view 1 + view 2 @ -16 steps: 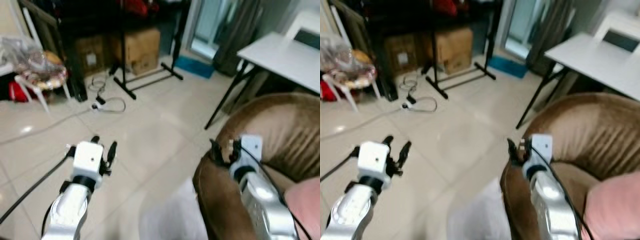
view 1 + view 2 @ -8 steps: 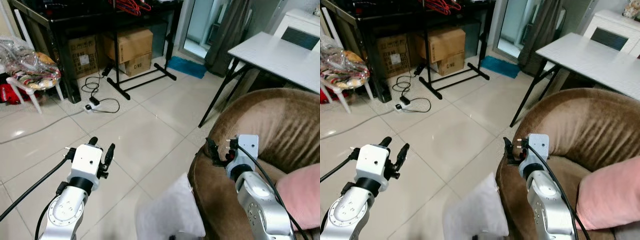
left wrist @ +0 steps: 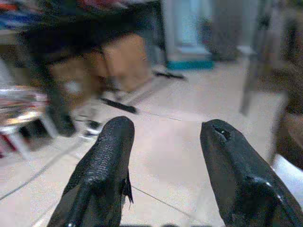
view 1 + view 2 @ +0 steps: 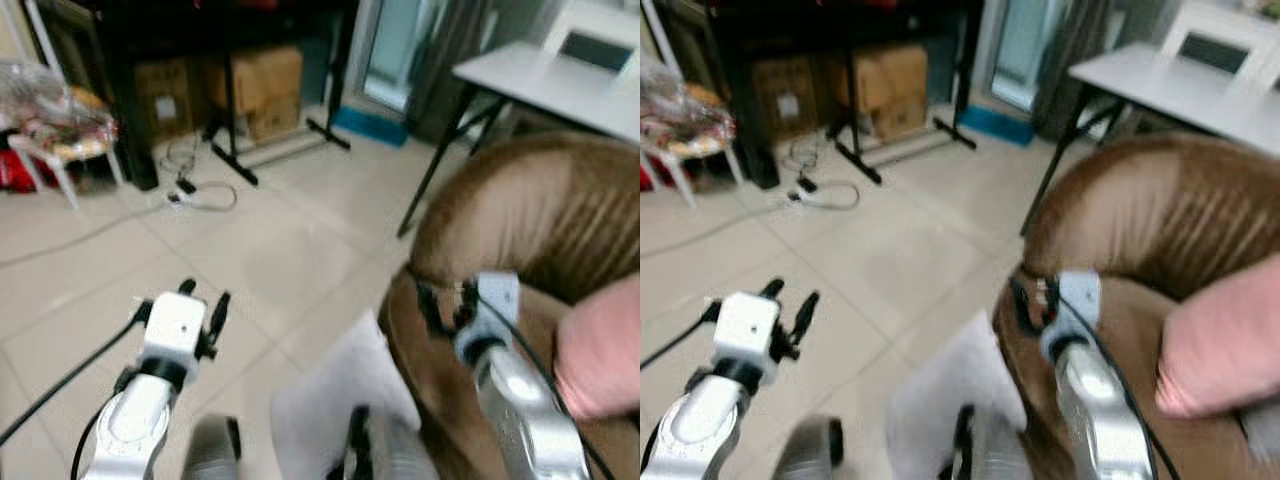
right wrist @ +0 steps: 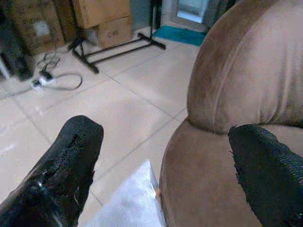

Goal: Move the pillow to the sofa from floor

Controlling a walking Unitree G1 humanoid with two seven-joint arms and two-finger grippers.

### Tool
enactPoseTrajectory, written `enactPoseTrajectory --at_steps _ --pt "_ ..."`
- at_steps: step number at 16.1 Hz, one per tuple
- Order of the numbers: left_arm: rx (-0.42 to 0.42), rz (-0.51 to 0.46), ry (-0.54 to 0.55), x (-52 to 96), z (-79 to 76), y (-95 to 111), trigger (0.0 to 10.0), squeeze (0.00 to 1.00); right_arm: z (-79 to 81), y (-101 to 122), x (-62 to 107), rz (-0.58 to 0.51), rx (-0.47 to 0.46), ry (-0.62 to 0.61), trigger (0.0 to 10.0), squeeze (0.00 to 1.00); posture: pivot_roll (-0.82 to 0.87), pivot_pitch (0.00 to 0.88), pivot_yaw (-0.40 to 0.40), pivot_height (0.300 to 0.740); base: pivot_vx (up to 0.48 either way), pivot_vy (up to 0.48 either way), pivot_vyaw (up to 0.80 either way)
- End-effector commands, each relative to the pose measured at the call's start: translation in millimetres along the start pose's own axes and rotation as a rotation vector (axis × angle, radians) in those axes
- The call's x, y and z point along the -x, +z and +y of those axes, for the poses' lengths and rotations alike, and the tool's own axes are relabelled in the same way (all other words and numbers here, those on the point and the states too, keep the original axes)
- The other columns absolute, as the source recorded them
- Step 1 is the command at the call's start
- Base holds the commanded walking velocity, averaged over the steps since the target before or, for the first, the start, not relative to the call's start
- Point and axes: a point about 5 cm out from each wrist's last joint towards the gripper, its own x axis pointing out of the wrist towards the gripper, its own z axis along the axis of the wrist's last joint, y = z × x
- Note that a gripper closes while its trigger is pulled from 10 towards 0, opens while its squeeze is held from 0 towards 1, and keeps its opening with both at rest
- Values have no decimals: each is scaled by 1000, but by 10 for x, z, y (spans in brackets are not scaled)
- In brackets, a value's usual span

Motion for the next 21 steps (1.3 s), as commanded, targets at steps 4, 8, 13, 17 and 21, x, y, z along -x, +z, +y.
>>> enactPoseTrajectory --at_steps 4,8,13,17,21 --pt "15 16 2 50 -34 -63 10000 0 113 72 -75 -18 15 51 10000 0 60 0 -117 555 0 0 0" --pt "22 16 -3 41 -54 -66 10000 0 112 76 -81 -15 32 57 10000 0 51 0 -118 555 0 0 0" --pt "30 6 -11 42 -48 -64 10000 0 136 49 -91 2 40 75 10000 0 53 0 -119 555 0 0 0" --pt "33 3 -9 40 -36 -65 10000 0 157 54 -104 1 43 84 10000 0 54 0 -120 555 0 0 0" --pt "33 1 -12 29 -23 -66 10000 0 165 58 -114 0 48 89 10000 0 55 0 -119 555 0 0 0"
